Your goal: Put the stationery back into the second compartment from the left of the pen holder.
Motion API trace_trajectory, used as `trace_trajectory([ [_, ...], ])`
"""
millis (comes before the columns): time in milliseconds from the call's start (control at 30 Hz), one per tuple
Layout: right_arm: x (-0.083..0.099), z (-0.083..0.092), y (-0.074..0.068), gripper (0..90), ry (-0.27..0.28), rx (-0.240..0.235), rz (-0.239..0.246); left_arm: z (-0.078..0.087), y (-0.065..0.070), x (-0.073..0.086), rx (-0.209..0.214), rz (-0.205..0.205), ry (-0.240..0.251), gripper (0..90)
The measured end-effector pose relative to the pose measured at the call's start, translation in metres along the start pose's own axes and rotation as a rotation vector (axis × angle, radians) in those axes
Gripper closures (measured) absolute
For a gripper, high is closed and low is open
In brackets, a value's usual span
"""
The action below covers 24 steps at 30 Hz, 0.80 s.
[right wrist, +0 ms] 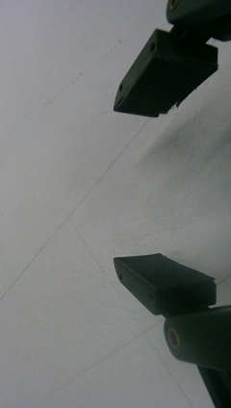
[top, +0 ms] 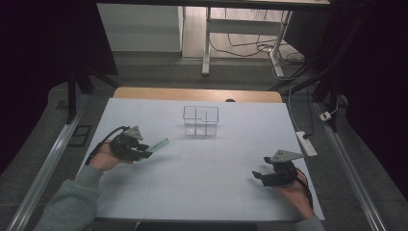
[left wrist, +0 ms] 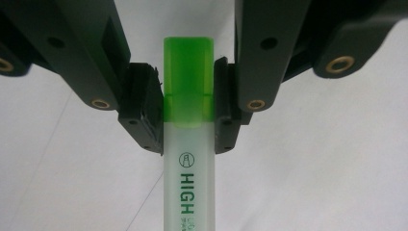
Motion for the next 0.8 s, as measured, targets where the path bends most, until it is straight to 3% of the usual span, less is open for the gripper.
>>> trace_trajectory([
  [367, -0.001, 0.001, 0.001, 23.0, 0.006, 0.002, -0.003, -0.004, 0.013, -0.011, 0.017, -0.017, 0.041, 66.6],
  [800, -0.005, 0.001, -0.002, 23.3, 0.026, -0.011, -0.005, -0.015, 0.023, -0.021, 0.030, -0.039, 0.041, 66.6],
])
Point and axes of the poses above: each handheld gripper's, and its own axes: z roughly backward along the jaws, x roughly out of its underside, y roughly to its right, the point moved 6 cm from there along -z, roughly forward along the jaws, and after that the axes turned 7 degrees about y, right-handed, at the moved point
